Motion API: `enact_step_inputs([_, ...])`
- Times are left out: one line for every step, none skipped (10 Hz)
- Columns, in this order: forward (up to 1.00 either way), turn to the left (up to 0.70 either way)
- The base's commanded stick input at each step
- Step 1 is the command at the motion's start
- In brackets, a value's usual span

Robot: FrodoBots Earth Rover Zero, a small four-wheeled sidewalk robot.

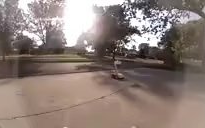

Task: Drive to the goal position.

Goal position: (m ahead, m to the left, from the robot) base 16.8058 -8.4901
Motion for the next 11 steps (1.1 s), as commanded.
enact_step_inputs([0.70,0.00])
enact_step_inputs([0.70,0.00])
enact_step_inputs([0.70,0.00])
enact_step_inputs([0.70,0.00])
enact_step_inputs([0.70,0.00])
enact_step_inputs([0.70,0.00])
enact_step_inputs([0.70,0.00])
enact_step_inputs([0.70,0.00])
enact_step_inputs([0.70,0.00])
enact_step_inputs([0.70,0.00])
enact_step_inputs([0.70,0.00])
